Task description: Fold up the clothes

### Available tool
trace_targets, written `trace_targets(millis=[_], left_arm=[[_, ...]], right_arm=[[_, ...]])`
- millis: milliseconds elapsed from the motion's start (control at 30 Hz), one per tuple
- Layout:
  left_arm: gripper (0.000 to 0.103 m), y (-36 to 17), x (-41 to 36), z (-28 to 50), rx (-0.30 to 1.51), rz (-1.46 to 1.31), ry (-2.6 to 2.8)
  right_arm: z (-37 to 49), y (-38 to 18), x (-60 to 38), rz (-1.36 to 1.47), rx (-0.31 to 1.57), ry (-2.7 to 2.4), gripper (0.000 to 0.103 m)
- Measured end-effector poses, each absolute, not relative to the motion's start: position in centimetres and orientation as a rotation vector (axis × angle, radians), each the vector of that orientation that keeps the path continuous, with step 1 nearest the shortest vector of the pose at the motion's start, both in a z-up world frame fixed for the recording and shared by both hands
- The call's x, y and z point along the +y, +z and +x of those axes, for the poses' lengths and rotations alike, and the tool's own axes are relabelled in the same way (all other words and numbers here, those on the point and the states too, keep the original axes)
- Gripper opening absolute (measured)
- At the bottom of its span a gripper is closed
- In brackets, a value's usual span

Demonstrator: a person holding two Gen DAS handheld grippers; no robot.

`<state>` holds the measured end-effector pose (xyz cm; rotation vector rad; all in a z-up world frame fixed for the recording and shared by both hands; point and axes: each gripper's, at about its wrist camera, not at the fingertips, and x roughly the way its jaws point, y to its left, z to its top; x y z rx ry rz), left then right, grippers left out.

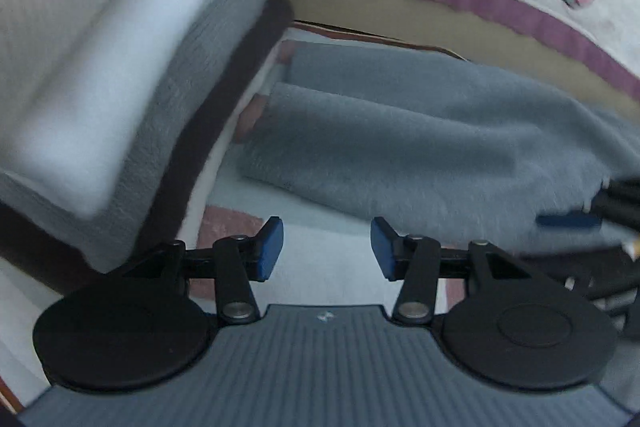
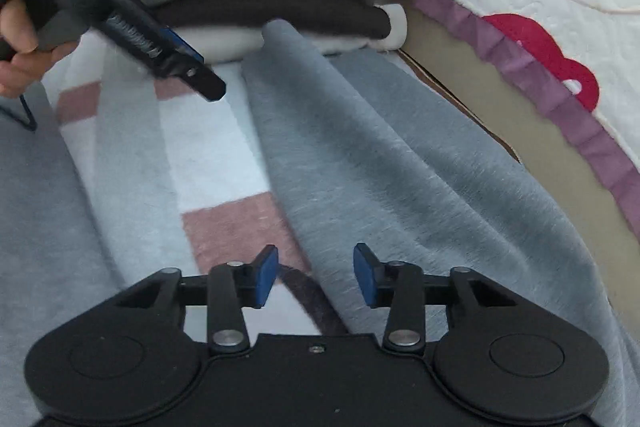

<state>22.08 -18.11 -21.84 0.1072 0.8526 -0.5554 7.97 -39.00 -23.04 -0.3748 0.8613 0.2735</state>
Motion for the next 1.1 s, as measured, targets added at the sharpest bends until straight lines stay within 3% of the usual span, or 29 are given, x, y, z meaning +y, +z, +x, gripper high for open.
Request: trace_targets(millis=[100, 133, 167, 200, 300, 400, 700, 833, 1000, 1100], left_arm=[[0.048, -22.0, -19.2, 21.1, 0.807, 0.151, -0.556], [0.048, -22.0, -19.4, 20.8, 0.799, 0.157, -0.556], [0.048, -22.0, -19.6, 20.5, 0.791, 0.163, -0.556], [0.048, -22.1, -19.4, 20.6, 0.801, 0.13, -0.563], [0.048, -22.3, -18.6, 21.1, 0.837, 0.018, -0.584], [0.048, -22.9, -17.1, 21.4, 0.904, -0.118, -0.637], [0.054, -25.3, -15.8, 22.5, 1.063, -0.403, -0.592], [0.055, -26.1, -14.8, 22.5, 1.097, -0.562, -0.546], [0.059, -24.3, -14.9, 22.2, 0.974, -0.473, -0.585], [0.057, -24.6, -15.1, 22.4, 1.005, -0.479, -0.597]], right_arm=[[9.3, -24.1, -39.6, -0.344, 0.85, 0.253, 0.043], [9.9, -24.1, -40.0, -0.288, 0.855, 0.246, 0.032], [10.5, -23.8, -40.7, -0.212, 0.852, 0.242, 0.004], [10.9, -23.3, -41.6, -0.11, 0.847, 0.239, 0.002], [10.2, -21.0, -46.4, 0.363, 0.76, 0.211, 0.002], [7.9, -20.0, -50.0, 0.638, 0.712, 0.201, 0.002], [5.4, -22.6, -47.4, 0.433, 0.903, 0.205, 0.002], [5.3, -22.9, -47.6, 0.441, 0.879, 0.178, 0.002], [4.9, -23.1, -48.5, 0.489, 0.859, 0.143, 0.002], [4.7, -23.1, -48.1, 0.472, 0.872, 0.161, 0.002]])
